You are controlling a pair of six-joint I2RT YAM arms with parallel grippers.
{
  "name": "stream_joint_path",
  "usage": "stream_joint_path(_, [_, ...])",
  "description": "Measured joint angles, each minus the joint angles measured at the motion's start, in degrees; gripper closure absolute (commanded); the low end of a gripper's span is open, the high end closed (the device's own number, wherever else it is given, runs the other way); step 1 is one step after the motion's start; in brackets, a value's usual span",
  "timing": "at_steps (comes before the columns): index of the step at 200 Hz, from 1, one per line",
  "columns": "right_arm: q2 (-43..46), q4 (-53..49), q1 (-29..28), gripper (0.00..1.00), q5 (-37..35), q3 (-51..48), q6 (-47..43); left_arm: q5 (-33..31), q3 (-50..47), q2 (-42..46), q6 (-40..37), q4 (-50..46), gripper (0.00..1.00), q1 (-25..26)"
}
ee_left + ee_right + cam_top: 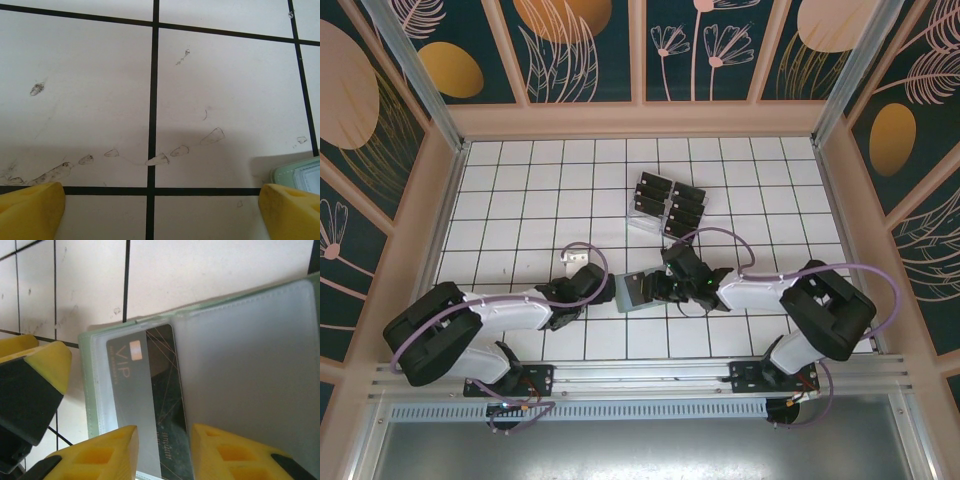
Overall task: Put the credit cards into the card holder
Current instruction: Insert the credit card into the card slot.
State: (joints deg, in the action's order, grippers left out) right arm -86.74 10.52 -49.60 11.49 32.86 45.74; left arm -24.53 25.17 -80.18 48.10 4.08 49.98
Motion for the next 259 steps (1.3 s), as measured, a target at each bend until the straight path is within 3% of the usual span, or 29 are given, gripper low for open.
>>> stream_joint_path(98, [-3.1,0.7,-2.4,0.86,0.2,1.4,0.2,-0.5,0.2,-0.6,0.0,0.0,0.01,0.3])
stream_joint_path(259, [-7.1,1.7,-4.1,0.87,0.7,4.9,0.7,1.6,2.1,0.7,-1.2,-3.0,0.01,0.4])
